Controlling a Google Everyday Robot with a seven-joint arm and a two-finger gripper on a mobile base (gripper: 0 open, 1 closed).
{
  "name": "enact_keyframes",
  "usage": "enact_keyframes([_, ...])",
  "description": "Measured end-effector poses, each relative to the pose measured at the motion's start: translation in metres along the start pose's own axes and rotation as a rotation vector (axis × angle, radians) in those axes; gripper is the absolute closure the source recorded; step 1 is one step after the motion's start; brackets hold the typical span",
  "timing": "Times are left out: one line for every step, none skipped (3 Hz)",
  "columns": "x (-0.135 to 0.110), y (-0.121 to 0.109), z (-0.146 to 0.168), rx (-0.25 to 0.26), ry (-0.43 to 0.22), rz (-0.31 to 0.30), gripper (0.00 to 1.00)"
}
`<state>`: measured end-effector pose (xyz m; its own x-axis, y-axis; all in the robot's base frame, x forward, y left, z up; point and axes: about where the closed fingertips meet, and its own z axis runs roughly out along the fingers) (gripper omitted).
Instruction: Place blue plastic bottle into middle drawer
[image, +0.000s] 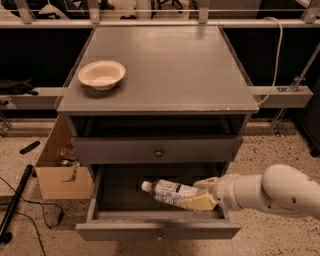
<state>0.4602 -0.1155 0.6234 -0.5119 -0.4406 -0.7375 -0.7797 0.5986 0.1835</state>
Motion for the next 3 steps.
enact_keyframes([0.038,-0.002,0.033,-0.036,0.052,0.030,1.00])
enact_keyframes([0.059,-0.018,0.064,-0.057,0.100,0.041,1.00])
enact_keyframes([0.070,-0.040,0.092,-0.063,0.139,0.040,1.00])
